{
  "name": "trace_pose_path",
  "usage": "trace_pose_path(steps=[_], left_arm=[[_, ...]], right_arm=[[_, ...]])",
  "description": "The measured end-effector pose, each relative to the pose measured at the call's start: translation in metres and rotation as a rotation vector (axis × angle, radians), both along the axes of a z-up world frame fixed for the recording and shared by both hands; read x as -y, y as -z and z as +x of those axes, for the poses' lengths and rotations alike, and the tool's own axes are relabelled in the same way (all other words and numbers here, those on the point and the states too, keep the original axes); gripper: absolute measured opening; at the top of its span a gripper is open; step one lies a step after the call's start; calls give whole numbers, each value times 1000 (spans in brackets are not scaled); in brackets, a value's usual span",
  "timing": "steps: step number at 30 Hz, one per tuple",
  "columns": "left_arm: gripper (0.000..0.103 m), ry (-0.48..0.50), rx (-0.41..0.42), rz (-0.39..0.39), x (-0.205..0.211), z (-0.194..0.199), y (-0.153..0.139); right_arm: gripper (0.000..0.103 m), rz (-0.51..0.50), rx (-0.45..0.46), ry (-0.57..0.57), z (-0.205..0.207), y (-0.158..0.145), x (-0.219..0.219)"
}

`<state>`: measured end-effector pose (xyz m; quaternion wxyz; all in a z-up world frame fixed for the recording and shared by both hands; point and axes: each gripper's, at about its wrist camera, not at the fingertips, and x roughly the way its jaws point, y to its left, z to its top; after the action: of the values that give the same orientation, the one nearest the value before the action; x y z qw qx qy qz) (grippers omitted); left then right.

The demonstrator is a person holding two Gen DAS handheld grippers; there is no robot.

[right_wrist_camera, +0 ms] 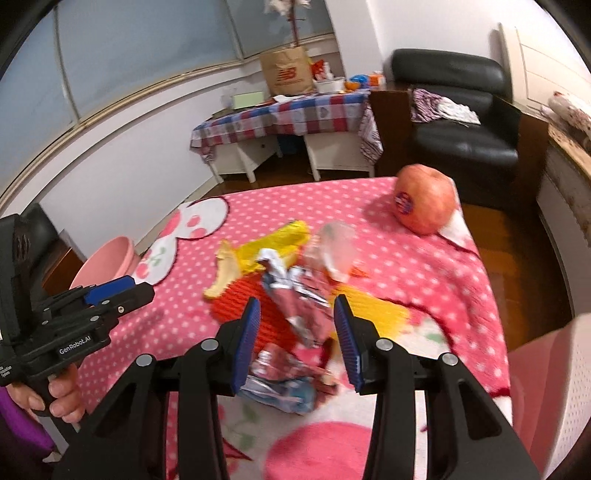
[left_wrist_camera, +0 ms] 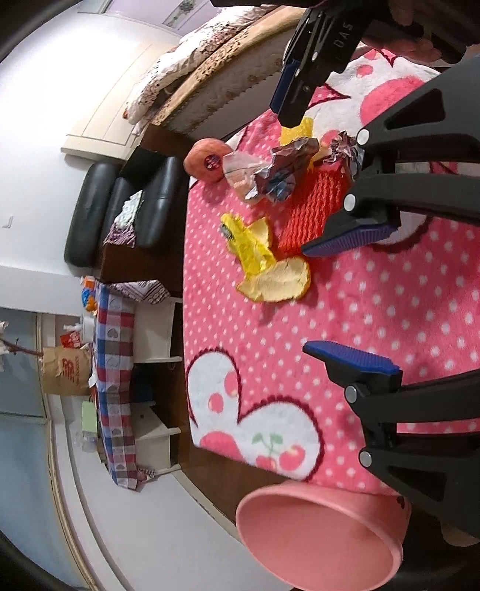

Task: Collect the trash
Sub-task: 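Move both tools back over the remaining trash on the bedspread, then grasp red mesh net with left tool while right tool grasps foil wrapper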

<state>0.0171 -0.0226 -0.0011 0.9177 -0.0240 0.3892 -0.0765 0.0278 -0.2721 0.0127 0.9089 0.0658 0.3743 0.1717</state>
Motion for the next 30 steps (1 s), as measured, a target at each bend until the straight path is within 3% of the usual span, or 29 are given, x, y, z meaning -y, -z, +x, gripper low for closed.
trace_pose_path(steps=[6, 16, 21, 24, 30], left_arm=[[47, 37, -20, 25, 18, 20, 9], [46, -31, -151, -63, 11, 52, 44], [45, -36, -180, -66, 14, 56, 54], [41, -48, -145, -94, 10, 49, 42], [41, 56, -118, -128, 23, 32, 25]], right_arm=[[42, 20, -15, 14, -1, 8, 12], [42, 54, -14, 0, -8, 13, 24], [42, 77, -25, -5, -11, 19, 31], [42, 78, -28, -7, -15, 21, 31], [42, 98, -35, -5, -12, 24, 35]])
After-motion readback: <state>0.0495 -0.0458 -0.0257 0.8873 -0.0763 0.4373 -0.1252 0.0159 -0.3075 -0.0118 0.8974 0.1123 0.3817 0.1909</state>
